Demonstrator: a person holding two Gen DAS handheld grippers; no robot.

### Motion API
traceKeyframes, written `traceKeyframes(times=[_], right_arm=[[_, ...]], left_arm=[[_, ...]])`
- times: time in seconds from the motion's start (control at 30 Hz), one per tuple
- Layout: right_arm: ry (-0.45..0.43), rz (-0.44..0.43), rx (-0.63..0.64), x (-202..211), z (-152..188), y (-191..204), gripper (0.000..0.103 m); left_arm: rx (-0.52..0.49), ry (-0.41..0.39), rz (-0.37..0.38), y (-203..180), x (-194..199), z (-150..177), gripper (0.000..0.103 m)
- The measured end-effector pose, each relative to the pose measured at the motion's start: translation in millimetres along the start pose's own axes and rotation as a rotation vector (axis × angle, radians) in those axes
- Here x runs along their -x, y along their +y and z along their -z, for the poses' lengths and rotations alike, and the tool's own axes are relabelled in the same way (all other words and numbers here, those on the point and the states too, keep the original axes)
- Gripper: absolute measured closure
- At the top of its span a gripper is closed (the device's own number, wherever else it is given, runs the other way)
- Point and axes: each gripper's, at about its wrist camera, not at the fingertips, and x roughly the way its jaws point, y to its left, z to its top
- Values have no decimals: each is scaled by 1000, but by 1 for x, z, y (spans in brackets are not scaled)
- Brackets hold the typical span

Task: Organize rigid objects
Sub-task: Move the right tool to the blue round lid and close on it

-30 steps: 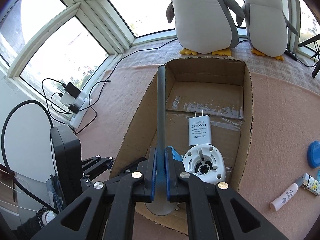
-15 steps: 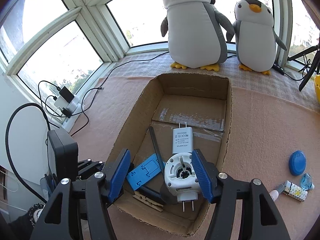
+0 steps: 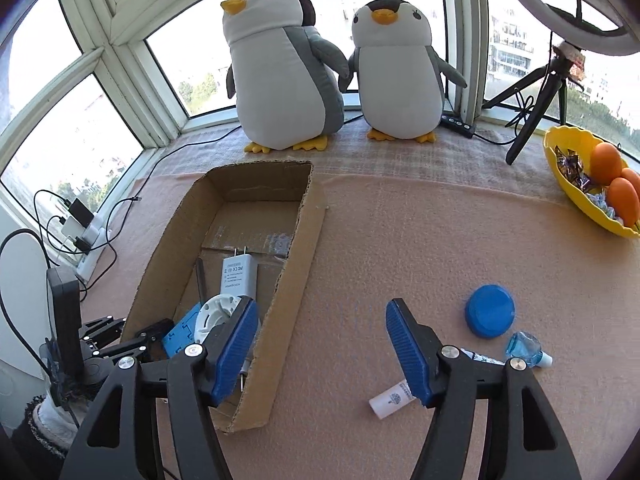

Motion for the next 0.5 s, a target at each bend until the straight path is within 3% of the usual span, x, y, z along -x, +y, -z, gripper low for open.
traceKeyframes(times=[0.3, 0.5], right_arm=[[73, 145, -70, -6, 1, -79, 40], [132, 168, -116, -25, 9, -110, 40]], left_arm=[[-2, 1, -9, -2, 1, 1, 78], [-1, 2, -13, -3, 1, 1, 78]])
